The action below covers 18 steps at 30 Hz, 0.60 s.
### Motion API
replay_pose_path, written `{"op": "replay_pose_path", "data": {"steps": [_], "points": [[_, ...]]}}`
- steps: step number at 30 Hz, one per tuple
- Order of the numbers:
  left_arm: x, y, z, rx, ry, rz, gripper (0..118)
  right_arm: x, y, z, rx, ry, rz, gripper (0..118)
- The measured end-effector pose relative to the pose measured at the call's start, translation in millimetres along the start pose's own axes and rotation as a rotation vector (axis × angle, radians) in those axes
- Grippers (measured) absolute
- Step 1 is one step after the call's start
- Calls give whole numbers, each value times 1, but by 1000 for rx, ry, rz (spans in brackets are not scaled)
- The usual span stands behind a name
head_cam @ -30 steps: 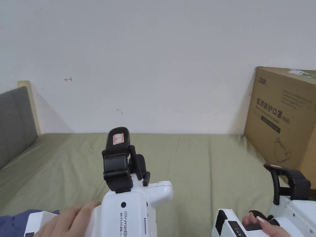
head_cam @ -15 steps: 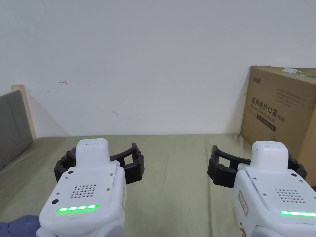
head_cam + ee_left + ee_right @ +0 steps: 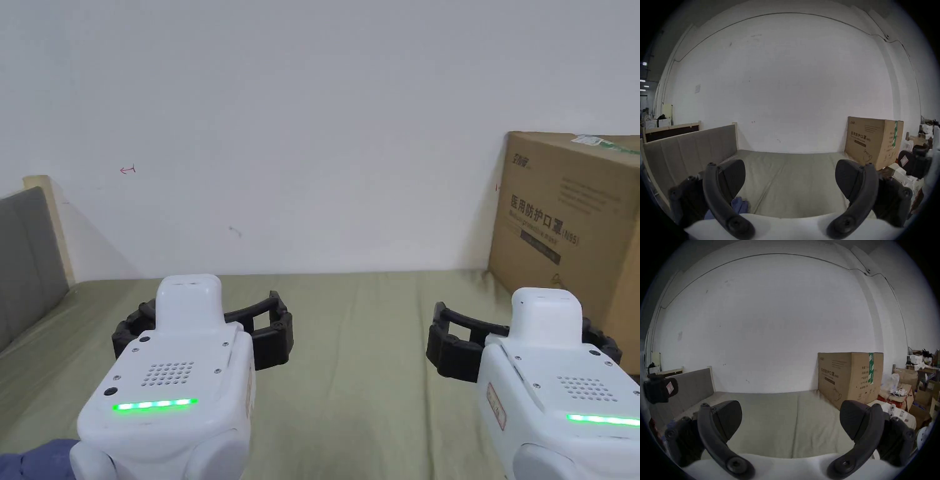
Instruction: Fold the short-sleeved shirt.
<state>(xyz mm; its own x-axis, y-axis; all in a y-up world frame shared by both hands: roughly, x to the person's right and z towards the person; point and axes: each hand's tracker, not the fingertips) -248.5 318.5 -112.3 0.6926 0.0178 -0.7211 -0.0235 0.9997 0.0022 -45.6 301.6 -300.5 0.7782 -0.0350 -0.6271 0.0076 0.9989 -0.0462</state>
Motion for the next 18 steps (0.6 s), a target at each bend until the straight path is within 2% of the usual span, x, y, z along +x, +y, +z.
{"op": "replay_pose_path", "data": {"steps": [13,18], "points": [[-3,-3,3,10,22,16,112,-1,-2,1,-3,11,4,117],[-1,-4,4,17,11,-5,112,1,-4,0,-24,24,-35,117]]}}
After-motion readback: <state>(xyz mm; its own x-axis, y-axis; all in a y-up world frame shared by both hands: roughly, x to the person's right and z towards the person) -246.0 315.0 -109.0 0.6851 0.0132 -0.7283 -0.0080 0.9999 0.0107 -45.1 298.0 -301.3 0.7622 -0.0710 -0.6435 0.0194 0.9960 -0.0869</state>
